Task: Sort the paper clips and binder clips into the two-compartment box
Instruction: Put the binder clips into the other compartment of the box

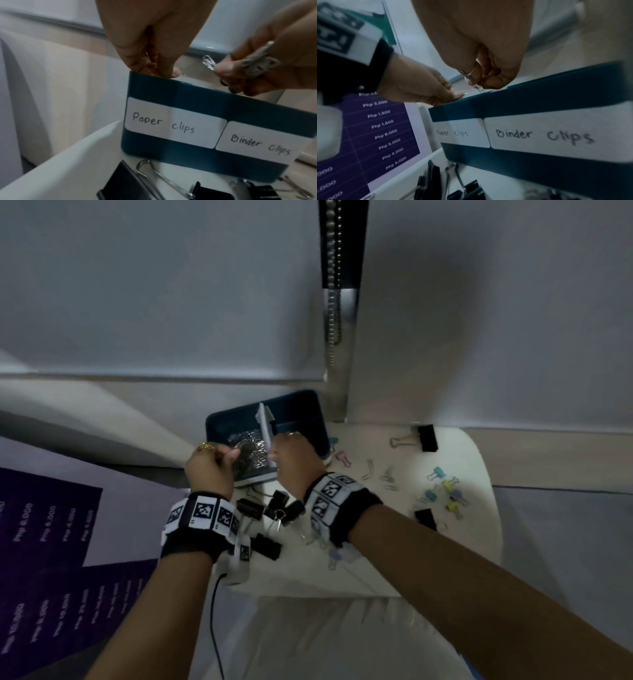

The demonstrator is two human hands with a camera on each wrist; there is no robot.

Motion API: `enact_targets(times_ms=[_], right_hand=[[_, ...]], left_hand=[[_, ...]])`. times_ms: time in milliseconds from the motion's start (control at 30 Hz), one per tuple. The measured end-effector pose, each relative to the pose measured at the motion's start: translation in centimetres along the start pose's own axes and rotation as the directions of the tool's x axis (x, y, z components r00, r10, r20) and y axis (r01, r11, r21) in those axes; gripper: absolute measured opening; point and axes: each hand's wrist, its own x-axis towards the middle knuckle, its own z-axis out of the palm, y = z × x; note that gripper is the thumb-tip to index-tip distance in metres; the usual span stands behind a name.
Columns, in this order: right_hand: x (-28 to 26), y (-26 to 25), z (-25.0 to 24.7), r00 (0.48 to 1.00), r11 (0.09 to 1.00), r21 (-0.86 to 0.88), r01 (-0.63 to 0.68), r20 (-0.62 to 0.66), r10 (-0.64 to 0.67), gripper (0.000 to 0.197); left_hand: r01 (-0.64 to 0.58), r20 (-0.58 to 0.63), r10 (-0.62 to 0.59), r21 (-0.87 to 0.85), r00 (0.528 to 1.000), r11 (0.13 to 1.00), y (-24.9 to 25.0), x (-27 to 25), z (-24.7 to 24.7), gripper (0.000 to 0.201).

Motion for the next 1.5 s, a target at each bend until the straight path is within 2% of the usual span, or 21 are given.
enact_targets(times_ms=[100, 200, 333, 400, 533, 600, 633, 700, 733, 833, 933, 1033, 1100, 1133, 1233, 1267, 1300, 1367, 1400, 1433, 1500], right_hand=[[1.9, -2.4, 1.7, 1.0, 0.999, -0.051, -0.012, -0.014, 0.011, 0.028], [2.7, -3.9, 2.1, 1.0, 0.993, -0.118, 0.015, -0.011, -0.016, 0.025], [2.5, -3.3, 2.7, 1.0, 0.996, -0.089, 0.024, -0.016, -0.025, 0.02], [2.0, -2.4, 2.8, 0.998, 0.992, -0.112, 0.065, 0.007, -0.064, 0.021], [-0.1, 1.1, -0.6, 0.978, 0.981, -0.066, 0.185, -0.09, -0.19, 0.008], [-1.6, 5.1, -2.8, 0.975, 0.985, -0.1, 0.139, -0.16, -0.154, 0.012], [-2.4, 7.3, -3.9, 0.982, 0.992, -0.109, 0.062, -0.17, -0.08, 0.016], [-4.1, 12.1, -5.3, 0.994, 0.961, -0.255, -0.107, -0.043, 0.1, 0.026], [-4.8, 13.9, -5.6, 0.977, 0.929, -0.315, -0.195, 0.022, 0.212, 0.031], [-5.5, 16.2, -4.7, 0.938, 0.875, -0.401, -0.272, 0.093, 0.334, 0.048], [-5.2, 16.6, -3.5, 0.918, 0.892, -0.373, -0.255, 0.197, 0.345, 0.065], [-5.3, 16.7, -3.1, 0.918, 0.916, -0.37, -0.158, 0.286, 0.274, 0.082], [-5.4, 17.1, -2.8, 0.937, 0.916, -0.392, -0.086, 0.28, 0.208, 0.077], [-5.3, 17.3, -2.7, 0.944, 0.916, -0.396, -0.061, 0.276, 0.183, 0.071], [-5.6, 18.1, -2.8, 0.955, 0.921, -0.39, -0.011, 0.269, 0.125, 0.051], [-5.8, 18.5, -2.9, 0.96, 0.928, -0.373, -0.015, 0.254, 0.118, 0.047], [-5.9, 18.8, -3.1, 0.962, 0.931, -0.362, -0.036, 0.241, 0.131, 0.043], [-6.3, 19.1, -3.4, 0.958, 0.931, -0.359, -0.069, 0.236, 0.162, 0.037], [-6.5, 19.2, -3.5, 0.957, 0.931, -0.355, -0.082, 0.234, 0.173, 0.035], [-6.6, 19.3, -3.5, 0.955, 0.934, -0.344, -0.099, 0.232, 0.186, 0.035], [-7.0, 19.3, -3.2, 0.953, 0.944, -0.299, -0.141, 0.216, 0.211, 0.035]], left_hand=[[-0.006, 0.009, 0.006, 0.013, 1.0, 1.0, -0.8, 1.3, 0.5, 0.018], [-0.077, 0.081, 0.066, 0.137, 0.994, 0.988, -1.1, 1.8, 1.1, 0.017], [-0.185, 0.187, 0.153, 0.169, 0.97, 0.968, -1.4, 1.3, 1.1, 0.017], [-0.239, 0.19, 0.21, 0.141, 0.959, 0.961, -1.1, 0.6, 0.6, 0.018], [-0.358, 0.033, 0.357, 0.027, 0.933, 0.933, -0.3, -1.9, -0.4, 0.014], [-0.378, 0.029, 0.377, 0.014, 0.926, 0.926, -0.1, -3.3, 0.2, 0.013], [-0.366, 0.058, 0.364, 0.026, 0.93, 0.93, 0.1, -3.9, 0.7, 0.016], [-0.352, 0.101, 0.346, 0.059, 0.933, 0.934, 0.5, -5.2, 1.9, 0.028], [-0.371, 0.108, 0.363, 0.064, 0.926, 0.927, 0.8, -5.8, 2.5, 0.034], [-0.423, 0.157, 0.407, 0.087, 0.9, 0.902, 2.4, -7.7, 4.0, 0.038], [-0.47, 0.269, 0.427, 0.123, 0.863, 0.874, 5.6, -9.9, 5.4, 0.022], [-0.502, 0.209, 0.481, 0.061, 0.852, 0.863, 9.1, -11.4, 7.2, 0.036], [-0.499, 0.177, 0.493, -0.013, 0.852, 0.866, 11.3, -12.0, 8.3, 0.044], [-0.479, 0.253, 0.475, -0.049, 0.843, 0.876, 11.8, -12.1, 9.2, 0.043], [-0.428, 0.548, 0.371, -0.026, 0.75, 0.904, 12.8, -11.6, 12.0, 0.046], [-0.333, 0.6, 0.294, -0.049, 0.744, 0.942, 13.2, -11.2, 12.5, 0.048], [-0.3, 0.624, 0.242, -0.013, 0.743, 0.954, 13.1, -10.6, 13.4, 0.053], [-0.275, 0.606, 0.124, 0.162, 0.786, 0.948, 13.5, -10.0, 14.0, 0.078], [-0.311, 0.597, 0.111, 0.242, 0.795, 0.919, 13.6, -9.9, 14.0, 0.084], [-0.298, 0.604, 0.075, 0.277, 0.794, 0.914, 13.8, -9.9, 13.8, 0.082], [-0.302, 0.625, 0.056, 0.295, 0.779, 0.906, 13.9, -9.9, 14.0, 0.063]])
